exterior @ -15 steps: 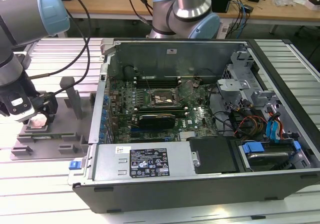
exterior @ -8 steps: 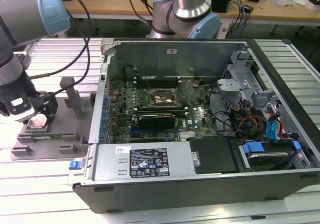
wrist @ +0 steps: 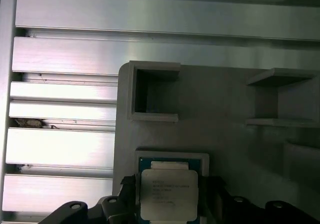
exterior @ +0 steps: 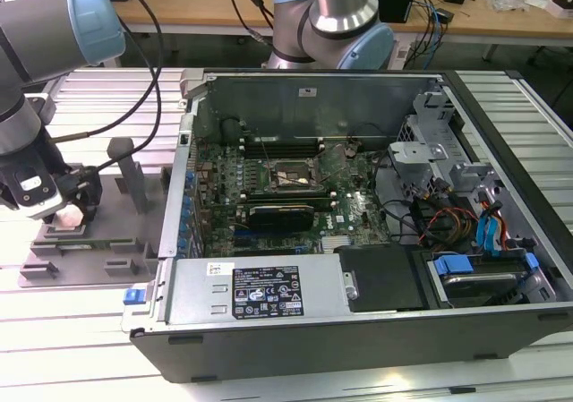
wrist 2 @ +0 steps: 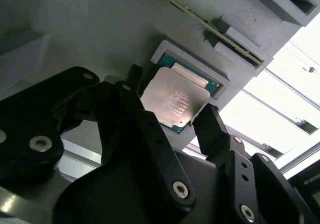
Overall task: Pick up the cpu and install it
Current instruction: 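Pick up the cpu and move it towards the insertion slot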
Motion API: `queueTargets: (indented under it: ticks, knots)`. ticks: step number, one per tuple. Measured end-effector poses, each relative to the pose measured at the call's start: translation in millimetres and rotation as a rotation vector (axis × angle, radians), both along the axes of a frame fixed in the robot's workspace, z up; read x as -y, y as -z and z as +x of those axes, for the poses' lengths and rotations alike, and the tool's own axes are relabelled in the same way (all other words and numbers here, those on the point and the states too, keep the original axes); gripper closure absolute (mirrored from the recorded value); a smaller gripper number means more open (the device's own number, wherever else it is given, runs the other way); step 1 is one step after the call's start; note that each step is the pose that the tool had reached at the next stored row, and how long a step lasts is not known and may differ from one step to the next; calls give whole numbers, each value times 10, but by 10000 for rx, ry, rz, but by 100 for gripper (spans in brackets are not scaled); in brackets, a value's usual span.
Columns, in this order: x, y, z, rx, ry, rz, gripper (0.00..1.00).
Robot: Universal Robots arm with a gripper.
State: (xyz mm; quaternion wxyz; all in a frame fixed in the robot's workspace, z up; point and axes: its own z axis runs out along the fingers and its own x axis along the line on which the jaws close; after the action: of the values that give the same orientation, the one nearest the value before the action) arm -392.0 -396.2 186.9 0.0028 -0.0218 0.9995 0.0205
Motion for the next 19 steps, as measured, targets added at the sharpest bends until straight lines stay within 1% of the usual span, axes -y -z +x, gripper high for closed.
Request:
queueTargets:
  ticks: [1,7,13,14,15,19]
  knots:
    - [0,0,0,0,-1,0,36]
    - [0,0,-28,20,-2,0,36]
    - [0,1,-29,24,0,0,36]
    - [0,1,-29,25,-1,0,38]
    - [0,0,-29,25,0,-1,45]
    - [0,1,-30,28,0,0,45]
